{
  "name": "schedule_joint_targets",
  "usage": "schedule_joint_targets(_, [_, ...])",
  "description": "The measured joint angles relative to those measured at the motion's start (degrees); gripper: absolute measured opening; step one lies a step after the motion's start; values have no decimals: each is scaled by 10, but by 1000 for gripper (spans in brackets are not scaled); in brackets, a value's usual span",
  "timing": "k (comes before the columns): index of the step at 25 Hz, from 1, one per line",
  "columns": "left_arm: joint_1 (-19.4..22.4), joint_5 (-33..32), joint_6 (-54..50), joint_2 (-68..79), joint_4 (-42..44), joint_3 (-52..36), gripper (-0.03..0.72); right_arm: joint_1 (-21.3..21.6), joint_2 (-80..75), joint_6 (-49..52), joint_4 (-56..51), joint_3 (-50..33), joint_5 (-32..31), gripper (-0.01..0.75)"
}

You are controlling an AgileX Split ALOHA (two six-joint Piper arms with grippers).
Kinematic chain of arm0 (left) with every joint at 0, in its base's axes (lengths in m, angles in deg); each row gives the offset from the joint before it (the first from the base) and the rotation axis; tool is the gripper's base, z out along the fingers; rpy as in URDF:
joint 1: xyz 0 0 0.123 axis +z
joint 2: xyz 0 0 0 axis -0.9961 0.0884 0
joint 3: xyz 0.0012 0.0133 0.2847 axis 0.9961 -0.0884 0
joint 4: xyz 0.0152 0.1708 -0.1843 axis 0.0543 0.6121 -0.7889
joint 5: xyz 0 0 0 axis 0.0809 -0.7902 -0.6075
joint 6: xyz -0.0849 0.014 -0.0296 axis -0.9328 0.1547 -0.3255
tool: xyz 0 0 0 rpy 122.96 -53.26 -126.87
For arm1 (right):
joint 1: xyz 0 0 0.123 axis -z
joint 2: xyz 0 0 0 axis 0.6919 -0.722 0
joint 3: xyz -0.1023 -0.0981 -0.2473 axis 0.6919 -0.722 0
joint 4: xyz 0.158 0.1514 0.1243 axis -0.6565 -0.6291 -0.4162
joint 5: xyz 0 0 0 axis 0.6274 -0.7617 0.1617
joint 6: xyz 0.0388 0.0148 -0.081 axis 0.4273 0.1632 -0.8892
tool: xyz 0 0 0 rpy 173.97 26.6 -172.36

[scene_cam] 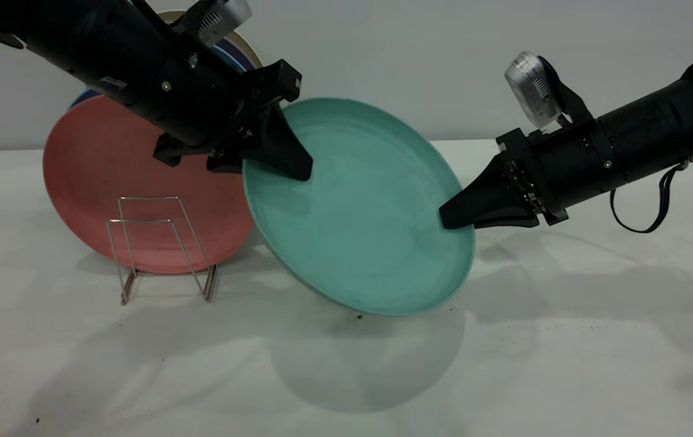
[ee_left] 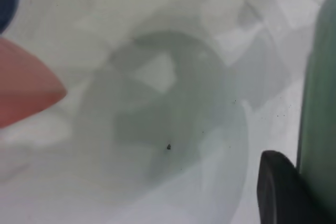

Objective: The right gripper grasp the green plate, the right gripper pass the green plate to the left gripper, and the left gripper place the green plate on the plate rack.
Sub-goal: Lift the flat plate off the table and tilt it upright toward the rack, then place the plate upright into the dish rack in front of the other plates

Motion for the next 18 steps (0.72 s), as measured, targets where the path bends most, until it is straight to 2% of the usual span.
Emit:
schedule_joint_targets(3, [0, 3, 9, 0, 0, 0, 101, 0, 0, 0, -9, 0, 0, 56])
schedule_joint_targets(6, [0, 1, 32, 0, -1, 0, 101, 0, 1, 0, -30, 0, -7, 159])
schedule_joint_targets(9, [0, 1, 58, -4, -1, 0, 101, 7, 19, 1, -32, 0, -8, 331])
schedule_joint_targets(13, [0, 3, 109, -22, 1, 0, 101, 38, 87, 14, -47, 0, -9, 532])
schedule_joint_targets(15, [0, 3, 139, -31, 8, 0, 101, 57, 130, 27, -49, 0, -19, 582])
schedule_joint_targets(18, [0, 3, 182, -51, 49, 0, 101, 79, 207, 65, -27, 0, -50, 589])
